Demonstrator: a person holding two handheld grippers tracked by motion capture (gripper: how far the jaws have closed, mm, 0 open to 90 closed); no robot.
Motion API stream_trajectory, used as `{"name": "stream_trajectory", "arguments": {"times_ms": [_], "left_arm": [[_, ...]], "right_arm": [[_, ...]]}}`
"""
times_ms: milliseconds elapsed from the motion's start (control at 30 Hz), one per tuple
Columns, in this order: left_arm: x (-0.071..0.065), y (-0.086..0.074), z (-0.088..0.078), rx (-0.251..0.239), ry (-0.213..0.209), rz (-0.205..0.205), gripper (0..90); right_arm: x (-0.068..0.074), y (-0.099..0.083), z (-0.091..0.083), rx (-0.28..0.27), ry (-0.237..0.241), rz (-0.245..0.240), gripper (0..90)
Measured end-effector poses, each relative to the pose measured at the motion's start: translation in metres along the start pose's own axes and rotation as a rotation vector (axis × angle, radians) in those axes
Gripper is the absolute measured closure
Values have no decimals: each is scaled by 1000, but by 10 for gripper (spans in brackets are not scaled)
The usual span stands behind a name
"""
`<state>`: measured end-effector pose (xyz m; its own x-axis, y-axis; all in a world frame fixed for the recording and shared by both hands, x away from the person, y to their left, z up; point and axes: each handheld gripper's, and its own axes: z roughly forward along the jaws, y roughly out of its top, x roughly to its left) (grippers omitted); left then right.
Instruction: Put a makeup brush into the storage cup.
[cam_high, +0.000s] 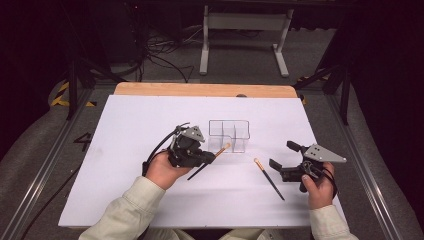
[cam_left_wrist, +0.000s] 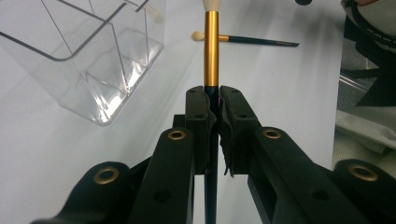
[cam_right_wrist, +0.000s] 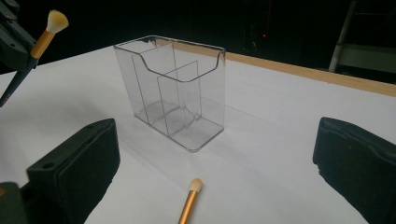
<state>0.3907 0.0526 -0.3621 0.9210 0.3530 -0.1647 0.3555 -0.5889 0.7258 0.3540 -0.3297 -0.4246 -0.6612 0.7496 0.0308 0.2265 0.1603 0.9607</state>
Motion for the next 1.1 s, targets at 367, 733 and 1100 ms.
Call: {"name": "stream_trajectory", "arguments": {"times_ms": [367,733,1100], "left_arm": [[2,-2,-10,-195,-7,36,825],[6,-6,-13,-321,-16,51,824],[13,-8,-12,-427,-11,53,824]], "right_arm": [[0,-1,-1,2,-1,-1,11],[0,-1,0,4,0,-1,11],[0,-2,-3,5,-7,5,11]]}}
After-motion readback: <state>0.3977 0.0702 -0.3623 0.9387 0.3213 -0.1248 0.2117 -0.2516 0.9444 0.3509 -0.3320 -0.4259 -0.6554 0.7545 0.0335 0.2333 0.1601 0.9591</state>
